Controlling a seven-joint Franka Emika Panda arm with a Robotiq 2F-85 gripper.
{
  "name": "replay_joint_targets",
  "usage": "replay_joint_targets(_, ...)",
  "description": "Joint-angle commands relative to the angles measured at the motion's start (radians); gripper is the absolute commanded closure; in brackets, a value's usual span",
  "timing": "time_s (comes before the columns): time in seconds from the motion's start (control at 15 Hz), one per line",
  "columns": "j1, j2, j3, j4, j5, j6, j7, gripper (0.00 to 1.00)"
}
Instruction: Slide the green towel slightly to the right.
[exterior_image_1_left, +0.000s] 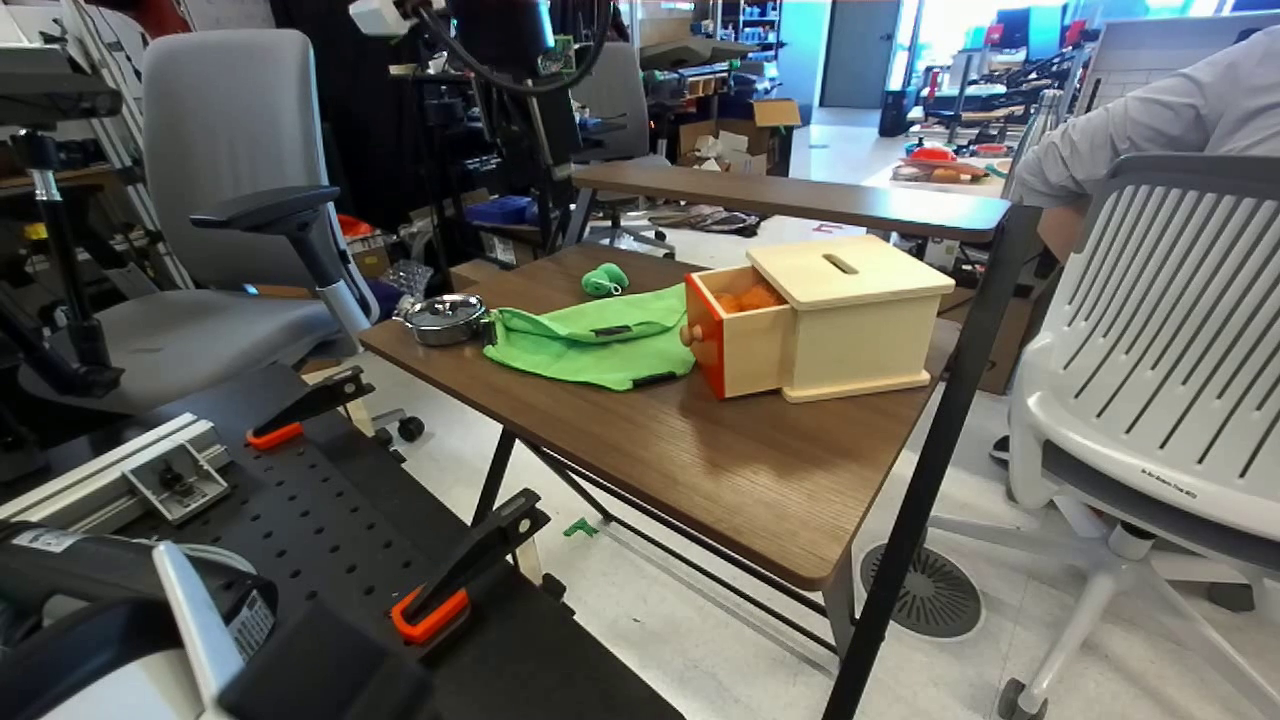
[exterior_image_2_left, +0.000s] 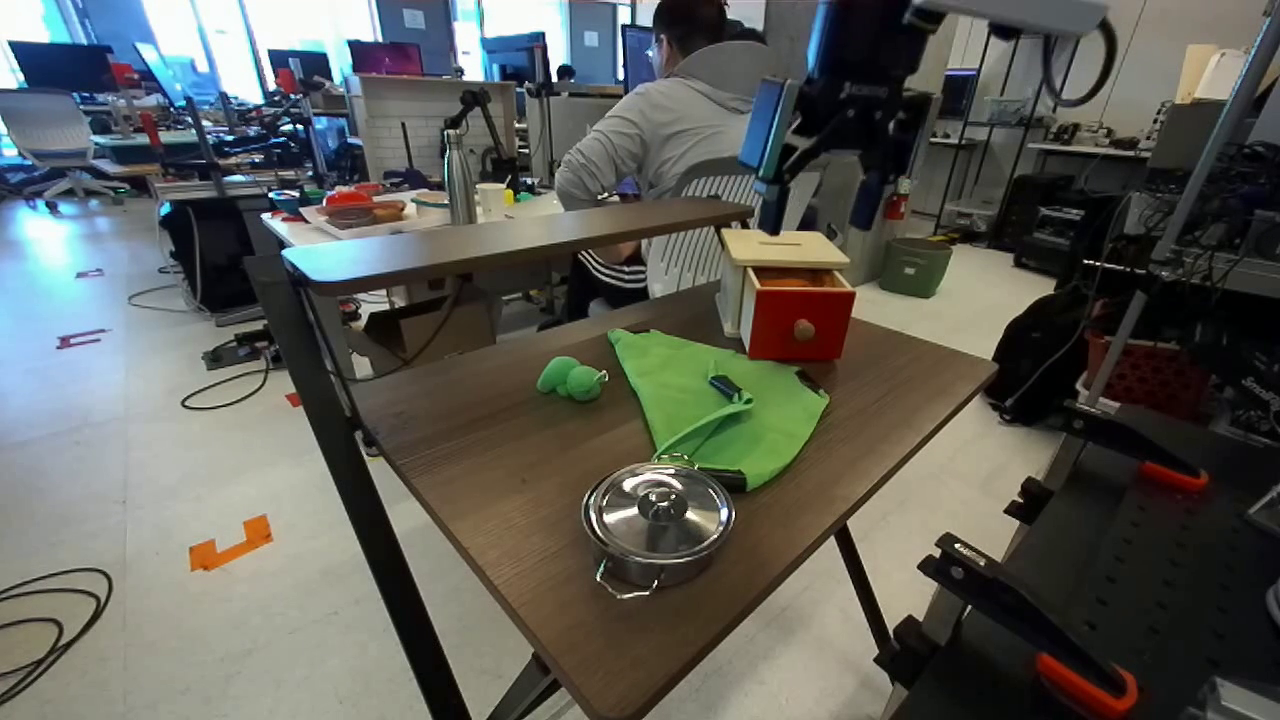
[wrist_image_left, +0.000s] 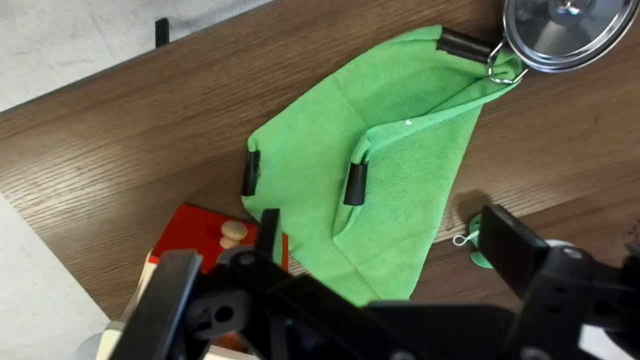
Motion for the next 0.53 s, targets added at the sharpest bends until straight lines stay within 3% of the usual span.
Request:
replay_joint_targets(0.0,0.032,0.134,-0.027,0.093,0.004,0.072,-0.006,0.00)
replay_joint_targets(0.47,0.075,0.366,-0.097,0.276,0.014,0.079,-0.002,0.00)
